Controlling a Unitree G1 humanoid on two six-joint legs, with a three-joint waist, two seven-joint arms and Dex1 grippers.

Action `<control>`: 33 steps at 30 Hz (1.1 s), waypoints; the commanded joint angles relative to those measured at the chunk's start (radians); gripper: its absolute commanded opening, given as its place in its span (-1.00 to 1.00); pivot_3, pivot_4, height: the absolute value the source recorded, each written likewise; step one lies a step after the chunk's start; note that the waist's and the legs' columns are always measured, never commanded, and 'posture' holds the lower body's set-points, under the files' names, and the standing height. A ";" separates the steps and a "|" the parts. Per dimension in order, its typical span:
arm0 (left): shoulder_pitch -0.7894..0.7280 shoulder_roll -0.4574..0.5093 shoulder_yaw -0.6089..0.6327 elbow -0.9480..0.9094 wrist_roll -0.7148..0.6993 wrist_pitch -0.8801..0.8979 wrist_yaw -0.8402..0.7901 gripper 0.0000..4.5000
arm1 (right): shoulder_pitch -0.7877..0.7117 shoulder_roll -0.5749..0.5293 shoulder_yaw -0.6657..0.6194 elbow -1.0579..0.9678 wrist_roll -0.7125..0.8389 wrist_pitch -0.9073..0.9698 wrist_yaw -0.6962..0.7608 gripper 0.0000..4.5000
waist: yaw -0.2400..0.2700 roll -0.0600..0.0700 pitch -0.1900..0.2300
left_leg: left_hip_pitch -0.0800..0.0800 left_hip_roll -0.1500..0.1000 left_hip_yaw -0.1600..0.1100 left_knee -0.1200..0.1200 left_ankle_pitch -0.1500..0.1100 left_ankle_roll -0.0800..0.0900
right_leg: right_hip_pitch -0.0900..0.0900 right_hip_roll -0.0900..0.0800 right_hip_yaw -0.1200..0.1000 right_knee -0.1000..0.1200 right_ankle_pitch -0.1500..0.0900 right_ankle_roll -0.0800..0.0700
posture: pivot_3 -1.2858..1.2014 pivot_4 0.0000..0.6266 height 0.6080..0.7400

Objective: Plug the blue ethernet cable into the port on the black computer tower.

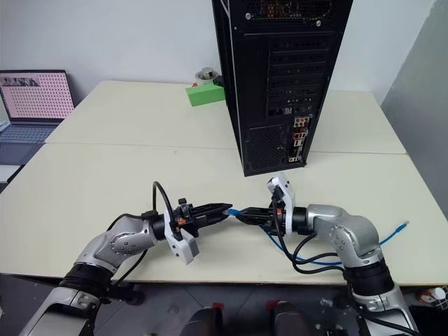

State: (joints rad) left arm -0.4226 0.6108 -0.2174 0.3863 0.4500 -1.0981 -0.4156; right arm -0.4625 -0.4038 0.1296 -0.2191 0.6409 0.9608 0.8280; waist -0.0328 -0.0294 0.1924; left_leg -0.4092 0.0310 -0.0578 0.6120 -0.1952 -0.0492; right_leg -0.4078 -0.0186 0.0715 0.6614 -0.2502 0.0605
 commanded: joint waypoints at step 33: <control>-0.037 -0.324 -0.050 -0.721 -0.591 1.677 0.023 0.54 | -0.100 0.175 -0.226 -0.009 -0.395 -0.235 -0.738 -1.00 | -0.001 0.000 0.000 | 0.000 -0.001 -0.001 0.000 0.000 0.000 | 0.000 0.001 0.000 0.000 0.000 0.000 | 0.03 -0.52 1.00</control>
State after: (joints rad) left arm -0.4444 0.2991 -0.2627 -0.2873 -0.1624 0.5782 -0.4111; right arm -0.5354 -0.2316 -0.0553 -0.2262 0.2462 0.7363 0.1126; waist -0.0340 -0.0294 0.1924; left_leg -0.4095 0.0305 -0.0588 0.6119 -0.1952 -0.0493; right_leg -0.4079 -0.0180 0.0719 0.6613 -0.2504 0.0603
